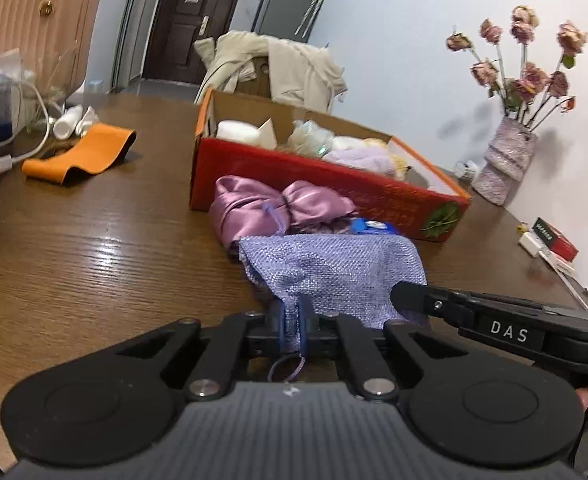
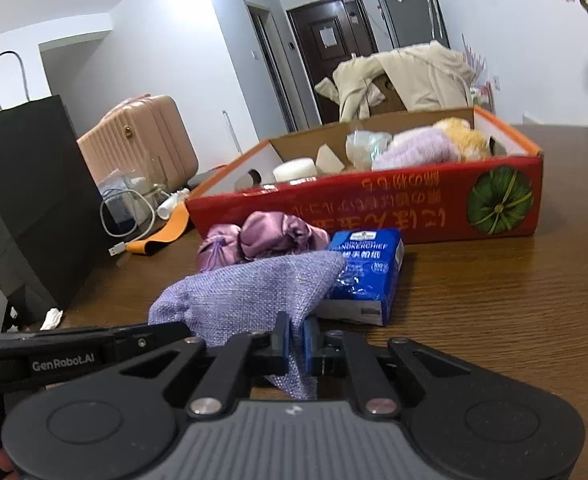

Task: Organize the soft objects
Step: 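Grasp the lavender drawstring bag with both grippers, then lift the lavender bag and carry it toward the box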

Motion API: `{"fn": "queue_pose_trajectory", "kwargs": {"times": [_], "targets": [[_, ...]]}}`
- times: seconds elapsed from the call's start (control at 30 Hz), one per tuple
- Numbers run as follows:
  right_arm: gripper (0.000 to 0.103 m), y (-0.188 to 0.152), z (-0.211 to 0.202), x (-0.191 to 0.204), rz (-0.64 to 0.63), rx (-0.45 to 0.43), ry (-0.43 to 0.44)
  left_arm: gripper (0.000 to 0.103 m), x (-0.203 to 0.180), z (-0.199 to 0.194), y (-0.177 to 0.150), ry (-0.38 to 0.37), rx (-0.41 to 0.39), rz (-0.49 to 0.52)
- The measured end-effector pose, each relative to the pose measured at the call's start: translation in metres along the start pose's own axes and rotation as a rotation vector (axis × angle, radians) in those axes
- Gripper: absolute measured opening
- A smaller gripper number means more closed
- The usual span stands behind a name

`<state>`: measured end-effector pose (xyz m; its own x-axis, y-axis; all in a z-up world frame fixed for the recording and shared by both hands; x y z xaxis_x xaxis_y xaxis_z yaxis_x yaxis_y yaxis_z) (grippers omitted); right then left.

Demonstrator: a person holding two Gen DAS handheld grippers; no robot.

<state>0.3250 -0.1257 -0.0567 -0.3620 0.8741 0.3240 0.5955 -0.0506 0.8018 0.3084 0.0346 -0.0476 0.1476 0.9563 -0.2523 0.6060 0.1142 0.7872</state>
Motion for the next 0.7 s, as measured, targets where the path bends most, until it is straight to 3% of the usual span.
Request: {"fn": "queue_pose_trajectory", "kwargs": {"times": [0.7], "targets": [[0.006,-0.037,-0.139,0.056,-0.077,-0.118,0.028,0.007,-0.049,-0.139,-0.048,0.014,-0.12,0.064]]}}
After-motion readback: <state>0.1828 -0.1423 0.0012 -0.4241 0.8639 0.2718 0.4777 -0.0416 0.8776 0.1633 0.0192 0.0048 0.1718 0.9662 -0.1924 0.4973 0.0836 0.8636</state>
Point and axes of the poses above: each gripper's, at about its wrist camera, not at the fingertips, and z roughly the way its jaws point, x to its left, y to its top, the point moved 8 cm from there along z, roughly the way its jaws point, and after that the axes turned 3 degrees about y, right-handed, at the moved point
